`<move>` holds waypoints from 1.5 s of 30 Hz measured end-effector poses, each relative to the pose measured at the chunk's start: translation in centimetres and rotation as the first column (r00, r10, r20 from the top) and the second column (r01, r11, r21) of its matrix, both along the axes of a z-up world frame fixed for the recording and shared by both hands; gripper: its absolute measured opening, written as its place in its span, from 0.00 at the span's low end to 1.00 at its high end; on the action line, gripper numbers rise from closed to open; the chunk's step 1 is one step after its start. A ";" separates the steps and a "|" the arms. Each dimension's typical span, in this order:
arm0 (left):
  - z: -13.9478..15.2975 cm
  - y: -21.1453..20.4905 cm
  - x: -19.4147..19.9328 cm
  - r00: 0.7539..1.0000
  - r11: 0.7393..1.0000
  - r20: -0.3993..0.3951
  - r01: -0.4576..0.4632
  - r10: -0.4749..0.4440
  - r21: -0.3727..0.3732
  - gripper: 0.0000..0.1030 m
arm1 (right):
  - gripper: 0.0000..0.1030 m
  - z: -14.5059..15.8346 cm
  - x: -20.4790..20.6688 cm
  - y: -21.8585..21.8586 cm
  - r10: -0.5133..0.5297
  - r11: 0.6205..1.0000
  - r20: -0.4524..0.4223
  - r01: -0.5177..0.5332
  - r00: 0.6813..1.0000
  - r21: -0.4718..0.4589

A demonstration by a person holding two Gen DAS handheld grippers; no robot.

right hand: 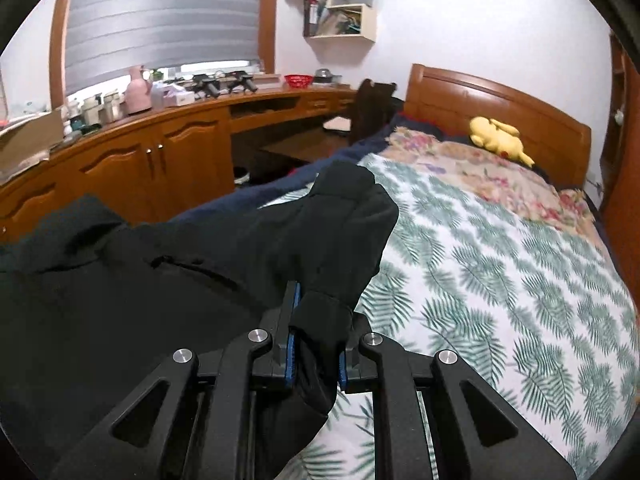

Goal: Fold large clothes
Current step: 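Lift the black coat with the right tool and carry it toward the bed edge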

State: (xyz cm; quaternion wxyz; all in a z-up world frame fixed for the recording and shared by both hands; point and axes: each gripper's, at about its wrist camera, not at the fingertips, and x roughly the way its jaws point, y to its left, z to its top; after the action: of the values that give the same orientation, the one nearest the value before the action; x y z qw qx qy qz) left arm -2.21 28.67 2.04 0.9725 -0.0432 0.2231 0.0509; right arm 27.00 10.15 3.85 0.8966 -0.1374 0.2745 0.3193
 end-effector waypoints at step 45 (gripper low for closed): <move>-2.5 13.5 -4.3 0.951 0.955 -0.088 -0.297 0.296 0.009 0.13 | 0.48 -12.5 -14.2 23.8 0.464 0.868 -0.267 -0.494 0.845 -0.055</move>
State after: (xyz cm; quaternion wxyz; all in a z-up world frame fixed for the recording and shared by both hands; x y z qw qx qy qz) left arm -6.54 42.13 -0.50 0.9429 -0.0762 0.2571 0.1975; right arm 12.77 33.98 -8.64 0.7374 -0.2155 0.3586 0.5303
